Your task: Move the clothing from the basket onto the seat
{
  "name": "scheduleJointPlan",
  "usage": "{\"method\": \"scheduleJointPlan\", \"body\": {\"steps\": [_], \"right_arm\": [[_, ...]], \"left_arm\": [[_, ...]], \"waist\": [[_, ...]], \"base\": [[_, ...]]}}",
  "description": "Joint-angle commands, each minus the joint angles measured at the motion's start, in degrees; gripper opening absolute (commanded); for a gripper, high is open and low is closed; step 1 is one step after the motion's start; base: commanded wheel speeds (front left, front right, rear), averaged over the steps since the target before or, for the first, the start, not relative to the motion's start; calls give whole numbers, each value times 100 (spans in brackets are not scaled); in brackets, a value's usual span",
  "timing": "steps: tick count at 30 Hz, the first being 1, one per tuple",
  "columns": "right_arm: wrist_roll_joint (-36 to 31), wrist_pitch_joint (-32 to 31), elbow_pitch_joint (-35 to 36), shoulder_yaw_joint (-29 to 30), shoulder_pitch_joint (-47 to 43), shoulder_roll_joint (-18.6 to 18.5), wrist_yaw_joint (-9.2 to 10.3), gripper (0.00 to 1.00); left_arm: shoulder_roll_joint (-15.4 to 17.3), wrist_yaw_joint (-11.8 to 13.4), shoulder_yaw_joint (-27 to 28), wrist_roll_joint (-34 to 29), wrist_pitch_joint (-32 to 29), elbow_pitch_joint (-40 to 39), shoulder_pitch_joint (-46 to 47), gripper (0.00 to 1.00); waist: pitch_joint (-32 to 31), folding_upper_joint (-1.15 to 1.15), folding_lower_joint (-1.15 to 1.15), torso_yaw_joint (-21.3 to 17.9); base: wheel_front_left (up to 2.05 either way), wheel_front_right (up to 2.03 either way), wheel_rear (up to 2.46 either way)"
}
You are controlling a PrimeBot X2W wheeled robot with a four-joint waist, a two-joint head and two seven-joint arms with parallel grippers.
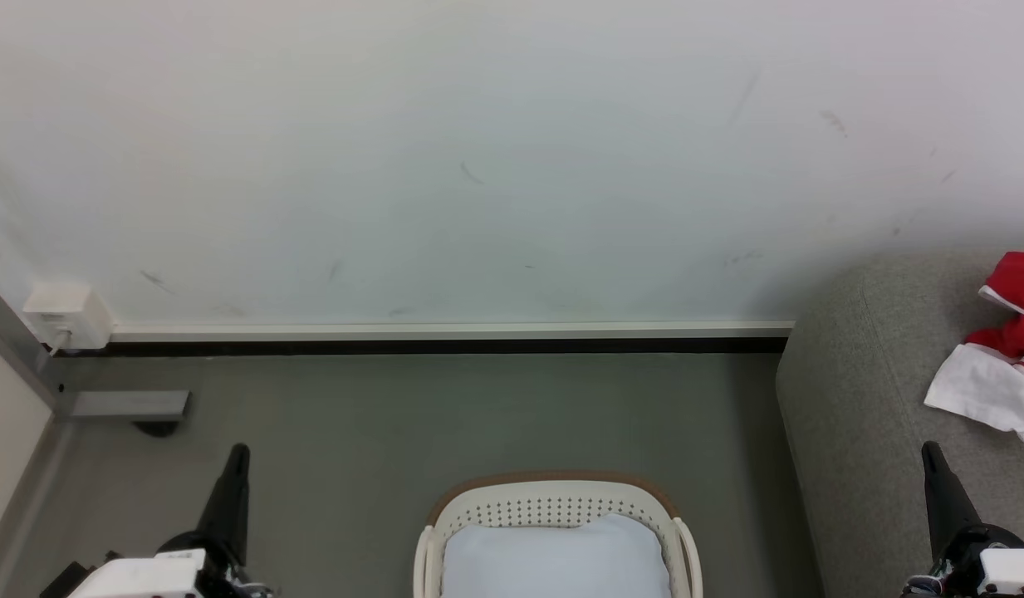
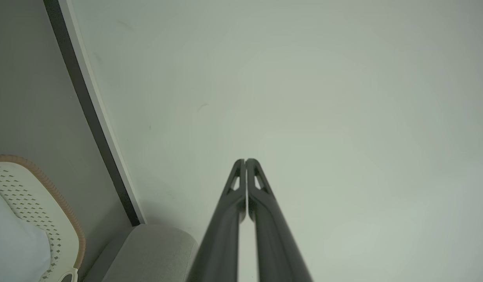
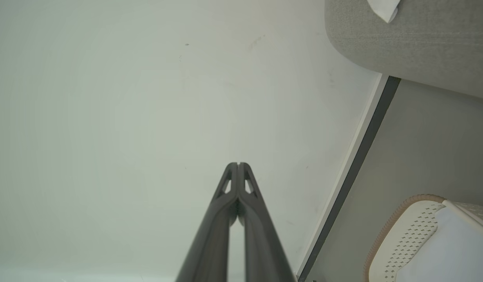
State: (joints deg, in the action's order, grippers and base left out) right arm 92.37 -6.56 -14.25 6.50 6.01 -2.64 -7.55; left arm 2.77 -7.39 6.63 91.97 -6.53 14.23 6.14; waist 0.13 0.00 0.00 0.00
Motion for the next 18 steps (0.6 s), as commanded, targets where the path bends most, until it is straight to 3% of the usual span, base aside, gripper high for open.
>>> {"method": "scheduleJointPlan", "body": {"steps": [1,18], "right_arm": [[6,-17,31,20,65,-44,12,0],[6,-16,31,20,65,-43,12,0]], "left_arm": [[13,-29,7,77,-24,-15,46,0],[13,-29,6,77,-23,-15,46,0]], "waist": [[0,0,0,0],[0,0,0,0]], "base": [[0,0,0],[0,0,0]]}}
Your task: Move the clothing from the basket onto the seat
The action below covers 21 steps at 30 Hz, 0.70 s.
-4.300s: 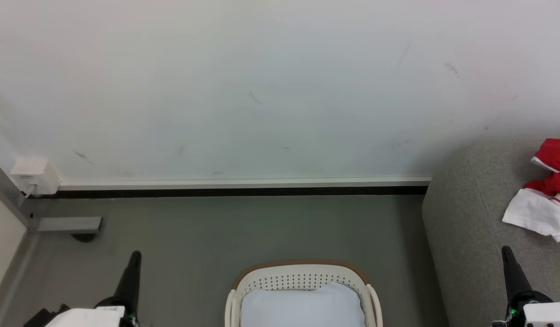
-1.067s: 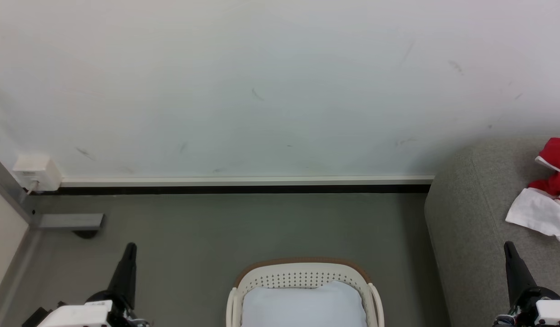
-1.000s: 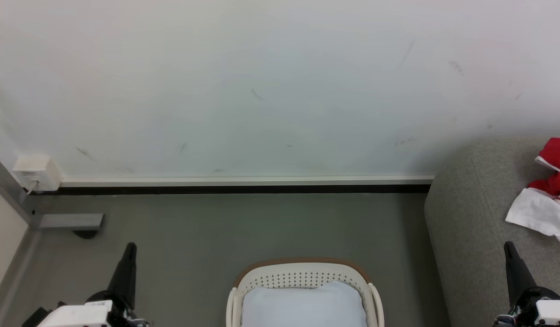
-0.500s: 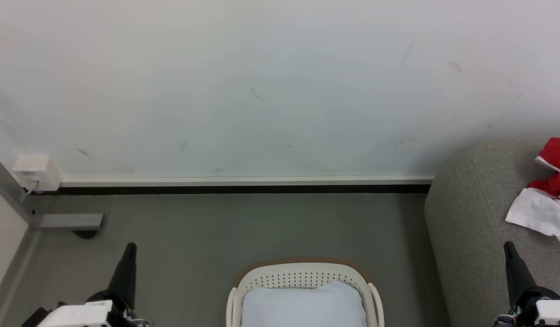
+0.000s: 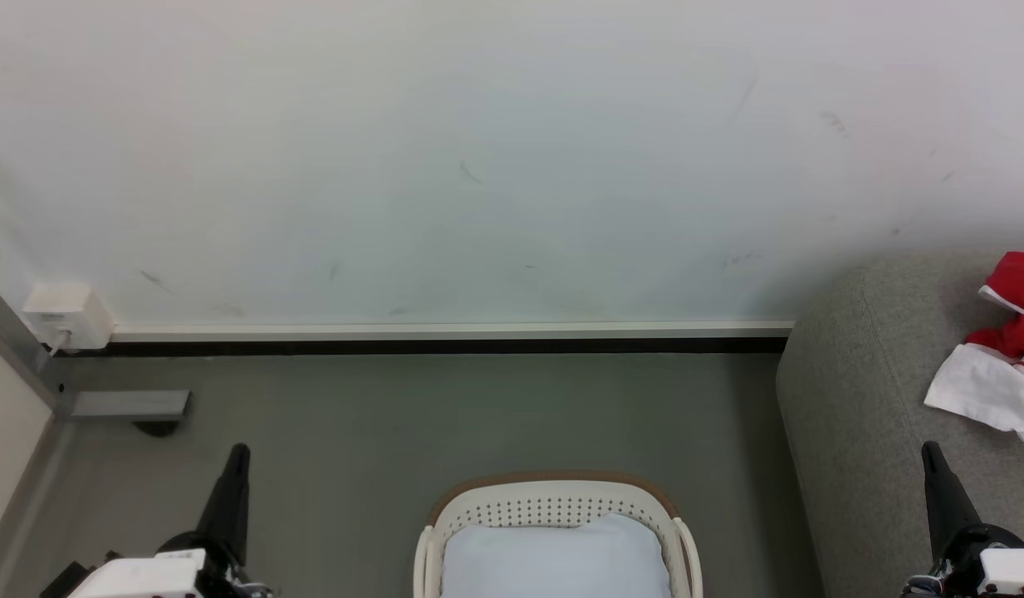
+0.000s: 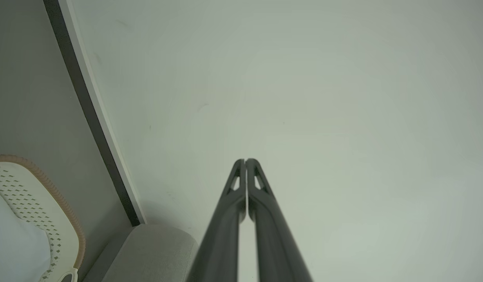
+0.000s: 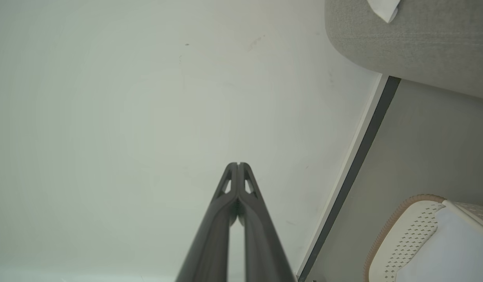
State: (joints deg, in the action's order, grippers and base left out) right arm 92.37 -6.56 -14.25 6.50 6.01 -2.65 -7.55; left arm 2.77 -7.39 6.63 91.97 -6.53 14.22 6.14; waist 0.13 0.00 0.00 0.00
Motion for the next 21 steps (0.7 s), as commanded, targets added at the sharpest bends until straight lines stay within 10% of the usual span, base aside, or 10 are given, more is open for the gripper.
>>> {"method": "scheduleJointPlan", "body": {"steps": [1,21], "right_arm": [[6,-16,31,20,65,-42,12,0],[7,-16,31,20,65,-42,12,0]], "left_arm": [[13,-29,6,77,-23,-14,46,0],[13,-29,6,78,-23,-14,45,0]], "waist": [[0,0,0,0],[0,0,0,0]], "base": [[0,0,0],[0,0,0]]}}
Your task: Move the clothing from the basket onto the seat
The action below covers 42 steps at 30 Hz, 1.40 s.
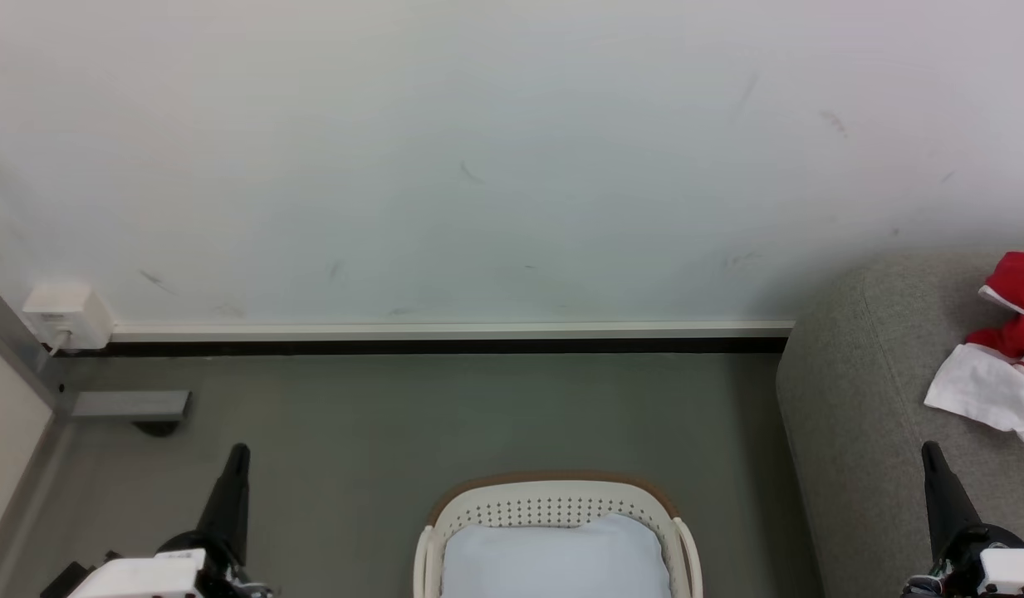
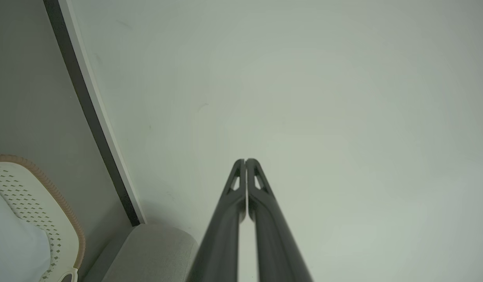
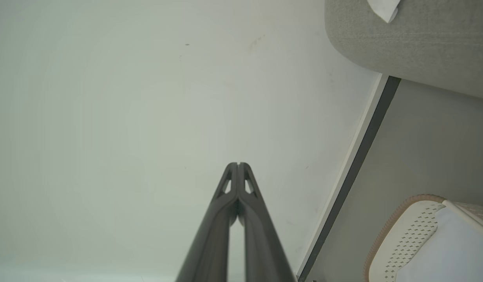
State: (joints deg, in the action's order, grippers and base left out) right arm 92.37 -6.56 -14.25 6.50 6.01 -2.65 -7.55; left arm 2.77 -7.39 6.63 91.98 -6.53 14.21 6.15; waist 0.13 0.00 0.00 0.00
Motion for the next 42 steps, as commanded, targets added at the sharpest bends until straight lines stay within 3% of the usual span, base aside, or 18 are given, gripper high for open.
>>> {"method": "scheduleJointPlan", "body": {"steps": [1,42], "right_arm": [[7,-16,31,20,65,-42,12,0],[7,-15,31,19,65,-42,12,0]], "left_arm": [[13,-29,6,77,-23,-13,44,0],[13,-29,5,76,-22,-14,44,0]], "waist": [[0,0,0,0],[0,0,0,0]], "base": [[0,0,0],[0,0,0]]}}
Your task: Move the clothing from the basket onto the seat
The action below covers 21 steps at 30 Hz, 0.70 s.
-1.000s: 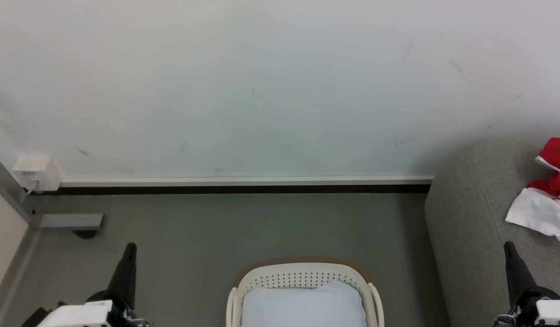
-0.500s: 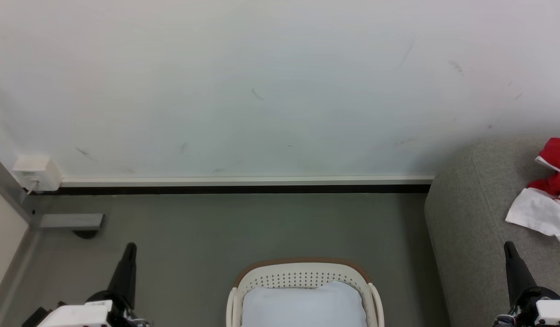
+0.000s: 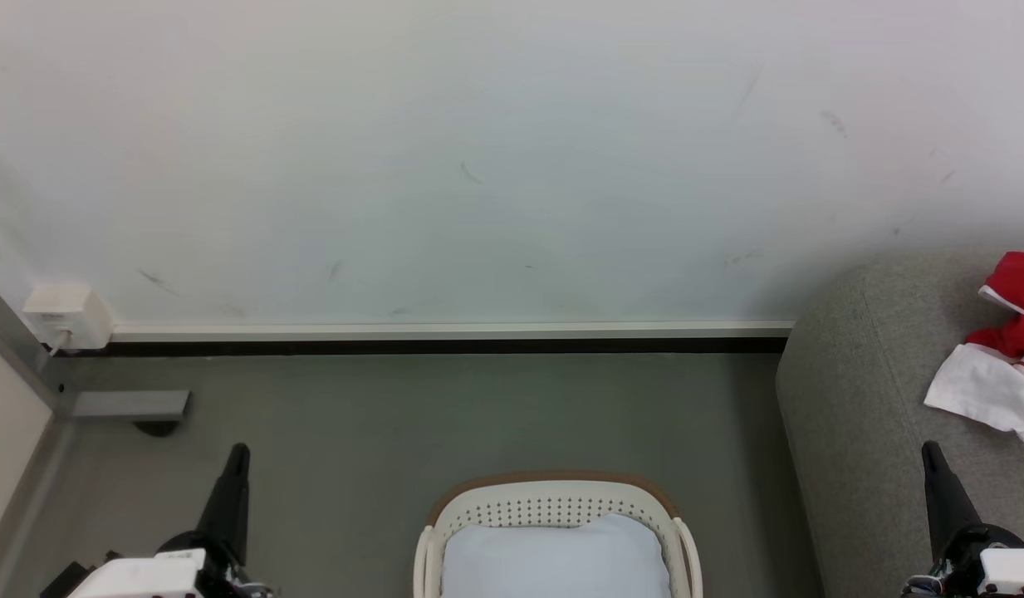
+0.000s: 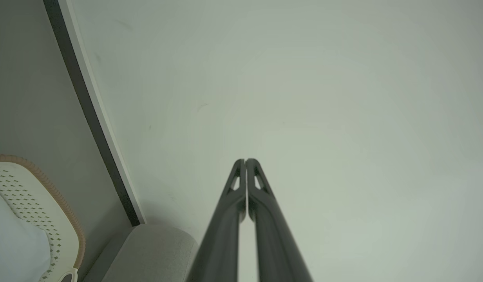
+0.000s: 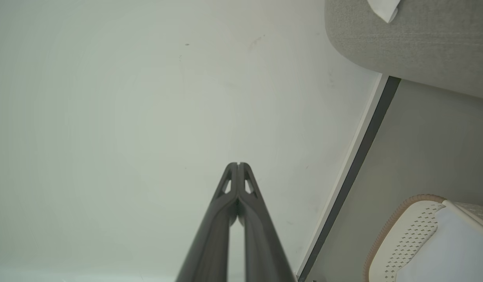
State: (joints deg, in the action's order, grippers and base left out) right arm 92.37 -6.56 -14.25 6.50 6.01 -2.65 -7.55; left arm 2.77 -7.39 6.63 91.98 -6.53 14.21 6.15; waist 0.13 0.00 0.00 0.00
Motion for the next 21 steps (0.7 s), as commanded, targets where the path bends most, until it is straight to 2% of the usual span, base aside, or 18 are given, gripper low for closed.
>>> {"method": "scheduleJointPlan", "body": {"steps": [1,21], "right_arm": [[7,-15,31,19,65,-42,12,0],[7,-15,31,19,65,-42,12,0]], "left_arm": [[13,-29,5,76,-22,-14,44,0],[13,-21,5,77,-22,-14,44,0]], "waist": [[0,0,0,0],[0,0,0,0]], "base": [[0,0,0],[0,0,0]]}}
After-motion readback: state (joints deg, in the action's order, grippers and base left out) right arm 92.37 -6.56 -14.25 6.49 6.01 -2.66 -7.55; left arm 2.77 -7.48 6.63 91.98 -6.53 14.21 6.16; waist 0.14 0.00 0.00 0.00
